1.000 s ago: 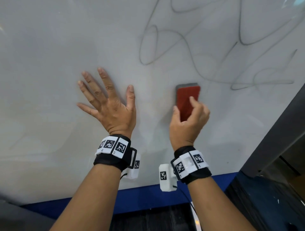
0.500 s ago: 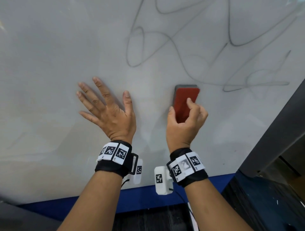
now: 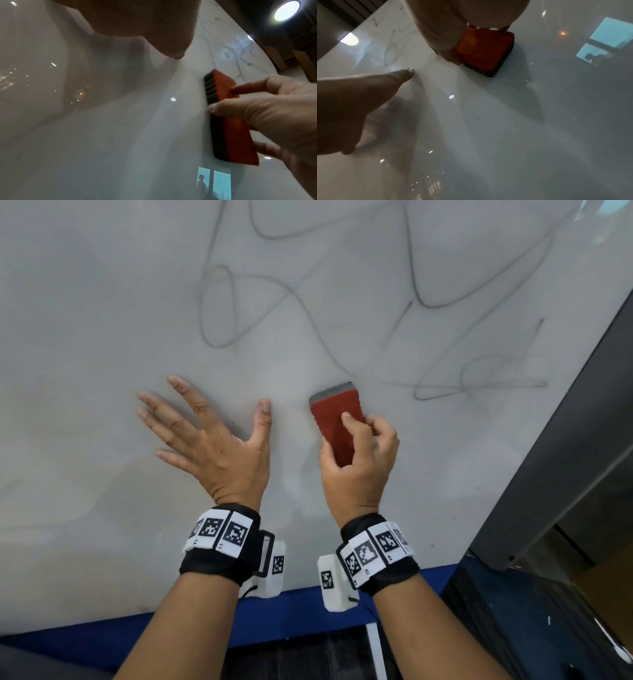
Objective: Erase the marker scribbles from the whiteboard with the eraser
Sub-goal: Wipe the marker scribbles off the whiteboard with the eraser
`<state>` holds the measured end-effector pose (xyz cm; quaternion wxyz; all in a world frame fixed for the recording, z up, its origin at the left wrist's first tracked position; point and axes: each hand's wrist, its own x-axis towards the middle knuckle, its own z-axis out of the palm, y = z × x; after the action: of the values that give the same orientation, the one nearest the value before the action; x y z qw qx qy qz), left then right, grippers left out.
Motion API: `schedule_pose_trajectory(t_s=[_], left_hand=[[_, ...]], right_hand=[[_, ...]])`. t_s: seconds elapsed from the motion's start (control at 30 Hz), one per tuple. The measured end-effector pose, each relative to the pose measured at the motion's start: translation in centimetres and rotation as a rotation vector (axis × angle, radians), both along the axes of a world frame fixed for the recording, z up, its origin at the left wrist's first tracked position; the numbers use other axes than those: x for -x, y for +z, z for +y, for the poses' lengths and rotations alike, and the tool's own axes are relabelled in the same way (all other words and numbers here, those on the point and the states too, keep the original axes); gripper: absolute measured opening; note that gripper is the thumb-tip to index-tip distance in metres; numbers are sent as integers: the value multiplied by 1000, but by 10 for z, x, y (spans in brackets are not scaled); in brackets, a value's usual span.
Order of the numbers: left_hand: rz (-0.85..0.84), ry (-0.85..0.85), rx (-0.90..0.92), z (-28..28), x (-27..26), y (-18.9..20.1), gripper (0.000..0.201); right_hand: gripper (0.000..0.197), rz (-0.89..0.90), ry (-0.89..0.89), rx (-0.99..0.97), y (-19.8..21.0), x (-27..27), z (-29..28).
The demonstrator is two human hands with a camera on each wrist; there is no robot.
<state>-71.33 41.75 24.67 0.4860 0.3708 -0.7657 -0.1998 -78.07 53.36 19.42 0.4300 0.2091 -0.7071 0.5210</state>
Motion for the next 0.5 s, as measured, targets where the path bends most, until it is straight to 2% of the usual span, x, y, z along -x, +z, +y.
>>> schedule_pose_trajectory(t_s=[0.2,0.3,0.37,0.5], left_hand=[[-26,-14,-23,26,11,-2,114],[-39,-18,-13,37,16,-5,114],[-55,-15,-11,37,17,-7,114],[-107,-32,15,37,15,-9,111]], right_hand=[[49,-99,-19,165,1,13,10],[50,-55,58,30,1,4,9],[49,-13,20,-49,-1,10,21],[53,-127,-65,171,0,18,26]])
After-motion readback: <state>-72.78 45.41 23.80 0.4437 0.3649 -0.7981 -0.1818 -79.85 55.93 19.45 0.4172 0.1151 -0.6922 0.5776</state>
